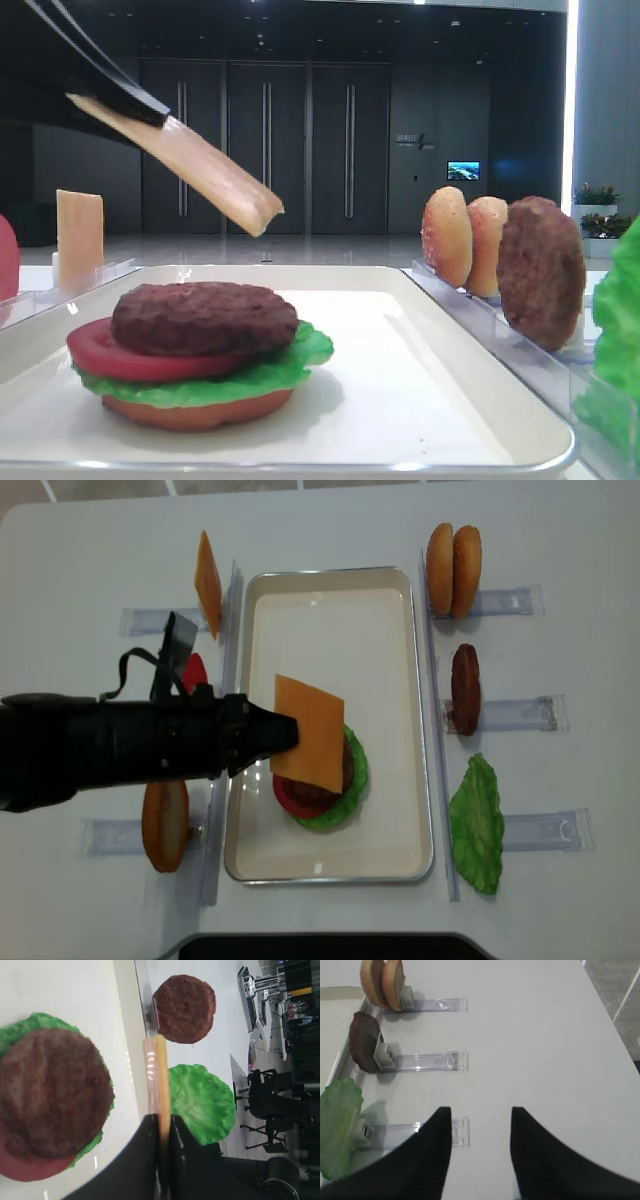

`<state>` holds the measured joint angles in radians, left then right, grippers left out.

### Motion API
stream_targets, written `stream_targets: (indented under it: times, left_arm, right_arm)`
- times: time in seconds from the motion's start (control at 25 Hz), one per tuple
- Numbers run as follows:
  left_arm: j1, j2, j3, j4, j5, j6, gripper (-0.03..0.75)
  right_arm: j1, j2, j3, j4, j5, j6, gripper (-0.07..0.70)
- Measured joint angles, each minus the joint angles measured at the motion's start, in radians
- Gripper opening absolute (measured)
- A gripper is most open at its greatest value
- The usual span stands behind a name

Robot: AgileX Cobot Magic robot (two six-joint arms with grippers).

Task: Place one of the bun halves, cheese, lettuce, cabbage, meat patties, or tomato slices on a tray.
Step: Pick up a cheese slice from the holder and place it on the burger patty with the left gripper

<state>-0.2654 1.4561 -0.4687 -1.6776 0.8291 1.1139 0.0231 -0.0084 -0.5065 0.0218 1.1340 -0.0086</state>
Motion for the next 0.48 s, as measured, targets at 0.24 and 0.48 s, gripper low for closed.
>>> stream_targets:
  times: [0.24, 0.48]
  left_arm:
    - [0.0, 0.065, 0.0, -0.008, 0.018, 0.022, 0.024]
    - [0.0, 0.066, 0.0, -0.013, -0.029, 0.027, 0.024]
  right_arm:
    - [0.0, 0.0, 0.0, 0.0, 0.0, 0.0, 0.274]
    - [0.0, 0.0, 0.0, 0.0, 0.0, 0.0, 0.274]
